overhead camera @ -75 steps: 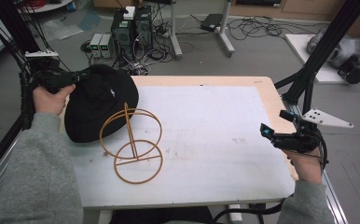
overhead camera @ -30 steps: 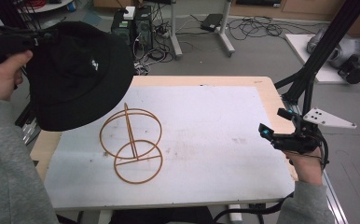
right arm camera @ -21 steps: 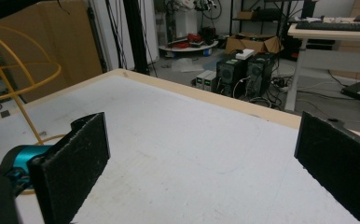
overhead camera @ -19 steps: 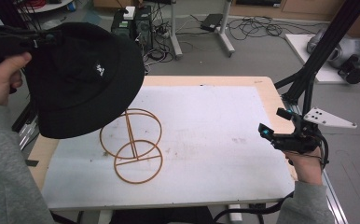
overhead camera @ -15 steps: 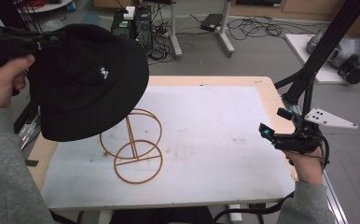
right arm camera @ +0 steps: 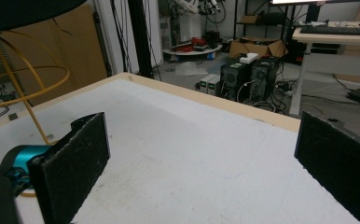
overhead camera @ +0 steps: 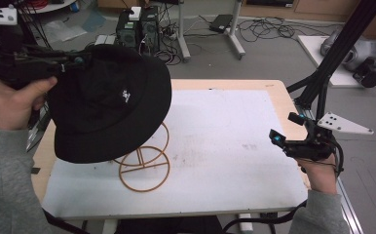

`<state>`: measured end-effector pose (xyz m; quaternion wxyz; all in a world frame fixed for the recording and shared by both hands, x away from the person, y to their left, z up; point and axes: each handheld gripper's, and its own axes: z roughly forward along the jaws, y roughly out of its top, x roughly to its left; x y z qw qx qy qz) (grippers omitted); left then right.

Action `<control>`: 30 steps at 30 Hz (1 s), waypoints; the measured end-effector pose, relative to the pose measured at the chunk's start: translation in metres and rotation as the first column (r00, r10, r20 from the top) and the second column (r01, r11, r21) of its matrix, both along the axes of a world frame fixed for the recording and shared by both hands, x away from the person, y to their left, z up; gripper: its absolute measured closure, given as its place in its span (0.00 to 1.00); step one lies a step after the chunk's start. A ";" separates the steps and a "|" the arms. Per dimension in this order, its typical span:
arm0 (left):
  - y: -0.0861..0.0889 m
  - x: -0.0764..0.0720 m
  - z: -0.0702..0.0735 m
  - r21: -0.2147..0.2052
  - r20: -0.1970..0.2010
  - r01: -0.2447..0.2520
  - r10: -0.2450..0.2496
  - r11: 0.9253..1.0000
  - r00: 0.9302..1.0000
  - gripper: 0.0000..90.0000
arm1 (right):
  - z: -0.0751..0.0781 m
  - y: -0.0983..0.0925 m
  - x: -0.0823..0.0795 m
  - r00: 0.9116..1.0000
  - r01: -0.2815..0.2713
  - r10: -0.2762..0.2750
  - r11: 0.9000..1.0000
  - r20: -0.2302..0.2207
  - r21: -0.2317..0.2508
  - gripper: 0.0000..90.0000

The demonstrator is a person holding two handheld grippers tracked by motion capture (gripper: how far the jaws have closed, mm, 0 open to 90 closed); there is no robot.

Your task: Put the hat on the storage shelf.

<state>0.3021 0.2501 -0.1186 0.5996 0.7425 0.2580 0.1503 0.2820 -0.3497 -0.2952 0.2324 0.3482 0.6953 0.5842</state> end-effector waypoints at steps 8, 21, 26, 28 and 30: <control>-0.014 -0.010 -0.008 -0.011 -0.005 0.053 -0.053 0.999 0.999 0.95 | 0.001 0.002 0.000 1.000 -0.007 0.007 1.000 0.008 -0.003 0.03; -0.033 -0.026 -0.034 -0.014 0.001 0.078 -0.078 0.997 0.997 0.95 | 0.002 0.009 -0.002 1.000 -0.028 0.028 1.000 0.007 -0.009 0.03; -0.041 -0.028 -0.041 -0.018 0.002 0.097 -0.097 0.995 0.995 0.95 | 0.004 0.011 -0.003 0.999 -0.033 0.033 0.999 0.011 -0.015 0.03; -0.045 -0.029 -0.044 -0.006 -0.001 0.105 -0.105 0.994 0.994 0.95 | 0.005 0.011 -0.004 0.999 -0.035 0.036 0.999 0.015 -0.014 0.03; -0.049 -0.031 -0.046 0.002 -0.002 0.116 -0.116 0.993 0.993 0.95 | 0.005 0.011 -0.004 0.999 -0.034 0.034 0.999 0.017 -0.016 0.03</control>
